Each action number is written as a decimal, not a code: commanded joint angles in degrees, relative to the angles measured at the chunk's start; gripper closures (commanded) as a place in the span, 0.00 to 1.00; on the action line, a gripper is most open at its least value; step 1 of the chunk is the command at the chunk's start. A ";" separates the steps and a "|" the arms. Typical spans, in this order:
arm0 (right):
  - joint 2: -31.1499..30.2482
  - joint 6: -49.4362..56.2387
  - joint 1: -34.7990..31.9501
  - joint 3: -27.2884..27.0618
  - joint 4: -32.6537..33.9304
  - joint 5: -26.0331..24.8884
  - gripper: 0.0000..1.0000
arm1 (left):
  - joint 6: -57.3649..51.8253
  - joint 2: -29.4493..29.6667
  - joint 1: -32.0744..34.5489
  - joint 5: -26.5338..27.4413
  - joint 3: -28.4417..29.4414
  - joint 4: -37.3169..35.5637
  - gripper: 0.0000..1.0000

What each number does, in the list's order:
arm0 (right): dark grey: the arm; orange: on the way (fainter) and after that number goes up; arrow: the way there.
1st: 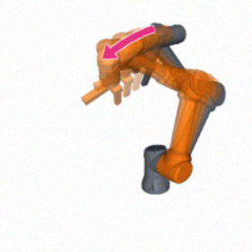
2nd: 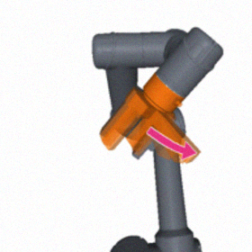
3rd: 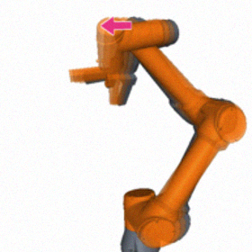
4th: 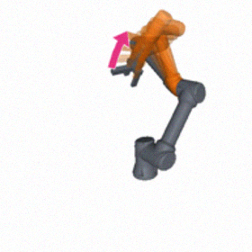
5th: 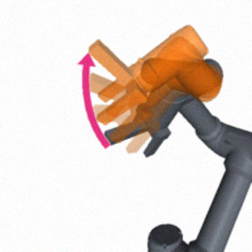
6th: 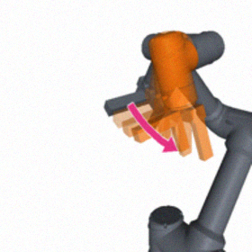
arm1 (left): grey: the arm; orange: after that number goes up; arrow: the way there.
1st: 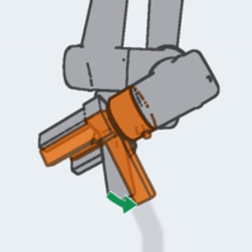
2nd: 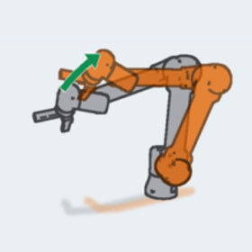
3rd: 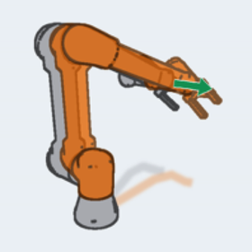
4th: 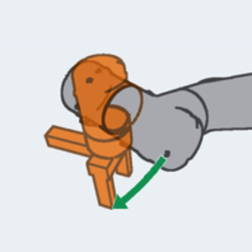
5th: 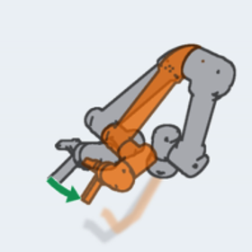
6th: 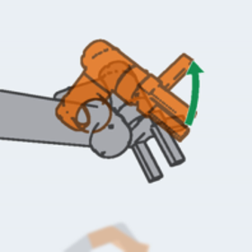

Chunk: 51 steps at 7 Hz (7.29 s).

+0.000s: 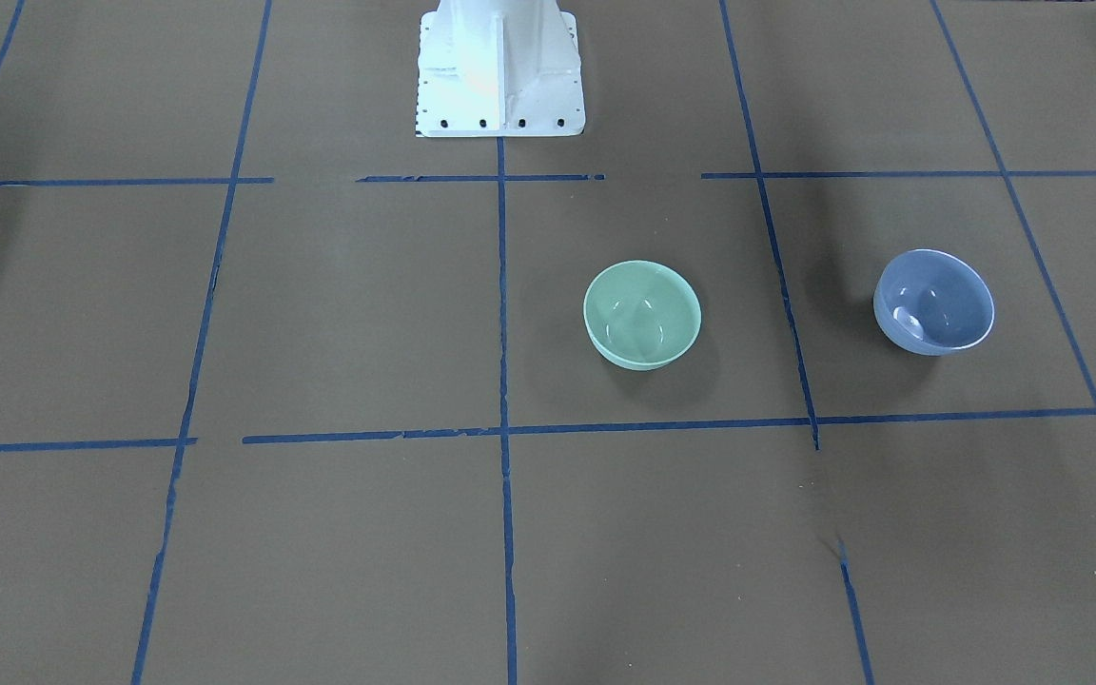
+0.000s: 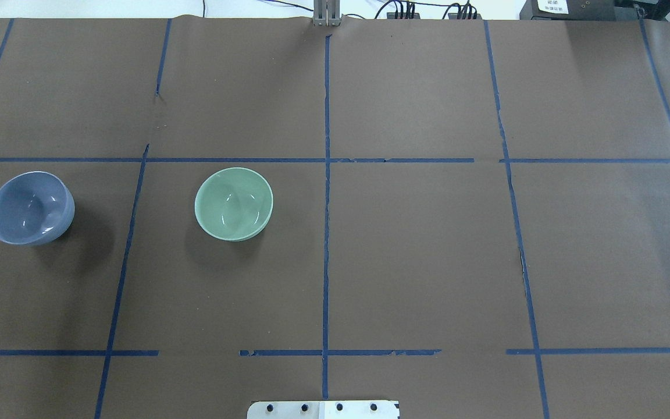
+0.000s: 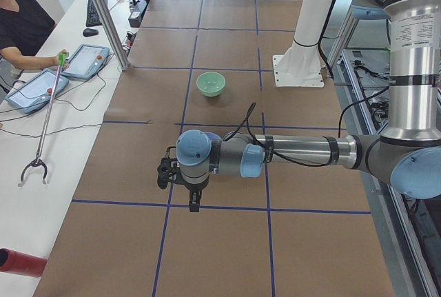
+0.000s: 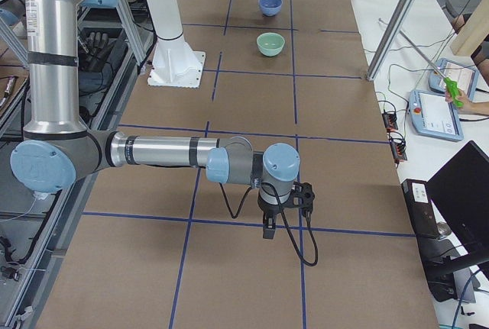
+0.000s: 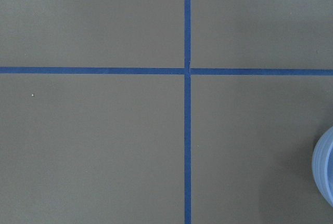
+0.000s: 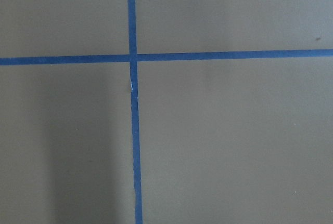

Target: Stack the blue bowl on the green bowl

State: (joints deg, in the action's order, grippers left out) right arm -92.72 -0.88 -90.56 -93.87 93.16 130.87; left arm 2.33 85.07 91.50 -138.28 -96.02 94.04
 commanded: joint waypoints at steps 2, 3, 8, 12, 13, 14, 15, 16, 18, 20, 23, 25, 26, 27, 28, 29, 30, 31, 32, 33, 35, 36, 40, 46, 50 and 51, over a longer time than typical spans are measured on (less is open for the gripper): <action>0.00 0.00 0.04 0.00 0.00 0.00 0.00 | -0.04 0.00 0.00 -0.15 0.39 0.79 0.00; 0.00 0.00 -0.05 0.00 0.00 0.00 0.00 | 0.04 0.44 -0.26 -0.06 -0.13 0.70 0.00; 0.00 0.00 0.04 0.00 0.00 0.00 0.00 | 18.20 1.06 -15.04 1.07 -6.61 11.24 0.00; 0.00 0.00 -0.05 0.00 0.00 0.00 0.00 | 36.49 0.53 -29.16 11.08 -1.04 26.94 0.00; 0.00 0.00 0.04 0.00 0.00 0.00 0.00 | 38.34 0.44 -31.27 11.71 1.07 30.11 0.00; 0.00 0.00 0.04 0.00 0.00 0.00 0.00 | 38.45 0.44 -31.38 13.28 2.92 32.67 0.00; 0.00 0.00 0.04 0.00 0.00 0.00 0.00 | 38.36 0.44 -31.64 13.38 3.46 33.30 0.00; 0.00 0.00 0.04 0.00 0.00 0.00 0.00 | 38.36 0.44 -31.64 13.47 3.47 33.22 0.05; 0.00 0.00 0.04 0.00 0.00 0.00 0.00 | 38.36 0.53 -32.08 13.38 4.16 33.31 0.22; 0.00 0.00 -0.05 0.00 0.00 0.00 0.00 | 38.45 0.71 -33.57 13.38 4.78 33.40 0.22; 0.00 0.00 0.04 0.00 0.00 0.00 0.00 | 37.40 1.06 -33.67 13.30 4.79 33.40 0.62; 0.00 0.00 -0.05 0.00 0.00 0.00 0.00 | 37.40 0.80 -33.40 12.68 3.04 32.96 0.93; 0.00 0.00 0.04 0.00 0.00 0.00 0.00 | 37.31 0.53 -33.14 12.59 1.81 32.61 1.00; 0.00 0.00 -0.05 0.00 0.00 0.00 0.00 | 34.79 -0.08 -32.70 10.77 -0.03 31.82 1.00; 0.00 0.00 -0.05 0.00 0.00 0.00 0.00 | 33.28 -0.08 -29.31 7.44 -2.05 28.86 1.00; 0.00 0.00 -0.05 0.00 0.00 0.00 0.00 | 30.57 0.00 -26.75 7.32 -5.38 24.13 1.00; 0.00 0.00 -0.05 0.00 0.00 0.00 0.00 | 27.76 0.79 -25.07 7.32 -9.67 14.95 1.00; 0.00 0.00 0.04 0.00 0.00 0.00 0.00 | 26.86 3.67 -24.27 7.32 -13.37 6.85 1.00; 0.00 0.00 0.04 0.00 0.00 0.00 0.00 | 26.94 7.61 -21.65 7.32 -17.06 -1.50 1.00; 0.00 0.00 0.04 0.00 0.00 0.00 0.00 | 27.02 9.48 -19.28 7.32 -21.88 -9.67 1.00; 0.00 0.00 0.04 0.00 0.00 0.00 0.00 | 39.93 15.45 -23.43 7.06 -22.28 -11.87 1.00; 0.00 0.00 0.04 0.00 0.00 0.00 0.00 | 48.82 18.60 -28.86 7.14 -22.20 -11.52 1.00; 0.00 0.00 0.04 0.00 0.00 0.00 0.00 | 70.09 26.78 -44.37 8.11 -12.40 2.90 1.00; 0.00 0.00 0.04 0.00 0.00 0.00 0.00 | 70.09 27.78 -47.99 11.19 -6.82 8.70 0.65; 0.00 0.00 -0.05 0.00 0.00 0.00 0.00 | 69.65 26.81 -46.60 11.62 -8.56 10.99 0.00; 0.00 0.00 0.04 0.00 0.00 0.00 0.00 | 68.78 26.90 -43.54 11.54 -9.27 10.55 0.00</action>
State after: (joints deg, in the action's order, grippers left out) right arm -92.73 -0.88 -90.56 -93.87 93.16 130.87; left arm 71.81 111.94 45.28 -126.72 -104.29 104.94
